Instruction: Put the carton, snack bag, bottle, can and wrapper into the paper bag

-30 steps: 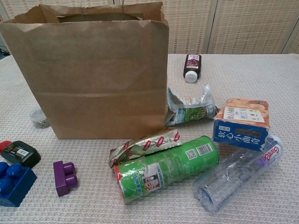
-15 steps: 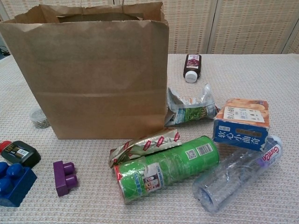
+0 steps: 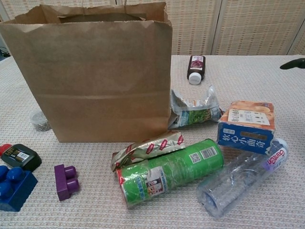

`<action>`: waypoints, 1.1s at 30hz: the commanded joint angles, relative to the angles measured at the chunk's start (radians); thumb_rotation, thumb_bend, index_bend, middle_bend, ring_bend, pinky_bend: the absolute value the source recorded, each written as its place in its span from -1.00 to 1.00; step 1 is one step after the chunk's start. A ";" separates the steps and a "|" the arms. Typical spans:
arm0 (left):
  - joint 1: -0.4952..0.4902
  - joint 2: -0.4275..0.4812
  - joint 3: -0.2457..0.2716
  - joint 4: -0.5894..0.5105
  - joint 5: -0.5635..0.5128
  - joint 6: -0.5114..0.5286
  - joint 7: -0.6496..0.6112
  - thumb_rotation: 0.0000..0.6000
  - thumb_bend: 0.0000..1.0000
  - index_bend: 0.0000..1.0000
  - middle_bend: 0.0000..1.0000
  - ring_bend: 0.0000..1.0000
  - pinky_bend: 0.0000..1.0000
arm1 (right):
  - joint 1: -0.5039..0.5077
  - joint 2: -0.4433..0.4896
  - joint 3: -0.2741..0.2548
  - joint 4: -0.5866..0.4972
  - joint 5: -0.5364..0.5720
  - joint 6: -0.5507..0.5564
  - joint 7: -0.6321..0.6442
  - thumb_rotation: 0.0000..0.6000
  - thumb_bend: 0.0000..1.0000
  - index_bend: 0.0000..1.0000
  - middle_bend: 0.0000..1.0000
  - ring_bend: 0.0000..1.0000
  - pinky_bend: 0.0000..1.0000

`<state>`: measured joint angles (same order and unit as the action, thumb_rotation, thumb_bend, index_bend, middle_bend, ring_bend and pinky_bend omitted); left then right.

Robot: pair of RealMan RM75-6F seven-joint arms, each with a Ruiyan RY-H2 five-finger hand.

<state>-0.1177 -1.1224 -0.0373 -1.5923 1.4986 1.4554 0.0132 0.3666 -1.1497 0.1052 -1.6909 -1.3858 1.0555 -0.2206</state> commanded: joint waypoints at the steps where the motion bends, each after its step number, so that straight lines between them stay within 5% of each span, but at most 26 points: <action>1: -0.001 0.001 0.000 0.000 0.000 -0.001 -0.002 1.00 -0.27 -1.00 -1.00 -1.00 -1.00 | 0.017 -0.037 -0.006 -0.009 0.011 -0.006 -0.042 1.00 -0.82 -1.00 -1.00 -1.00 -0.96; 12: -0.001 0.002 0.002 0.004 0.005 -0.001 -0.011 1.00 -0.26 -1.00 -1.00 -1.00 -1.00 | 0.081 -0.043 -0.033 -0.040 0.007 -0.094 -0.059 1.00 -0.82 -1.00 -1.00 -1.00 -0.96; 22: -0.001 0.001 0.000 0.001 -0.001 -0.002 -0.003 1.00 -0.27 -1.00 -1.00 -1.00 -1.00 | 0.181 -0.048 -0.005 -0.041 0.063 -0.207 -0.069 1.00 -0.82 -1.00 -1.00 -1.00 -0.99; 33: -0.001 0.002 0.001 0.004 0.002 -0.001 -0.011 1.00 -0.27 -1.00 -1.00 -1.00 -1.00 | 0.293 -0.004 -0.003 -0.105 0.200 -0.395 -0.002 1.00 -0.82 -1.00 -1.00 -1.00 -1.00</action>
<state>-0.1190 -1.1208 -0.0361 -1.5885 1.5004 1.4544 0.0024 0.6497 -1.1571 0.1044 -1.7914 -1.1956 0.6657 -0.2242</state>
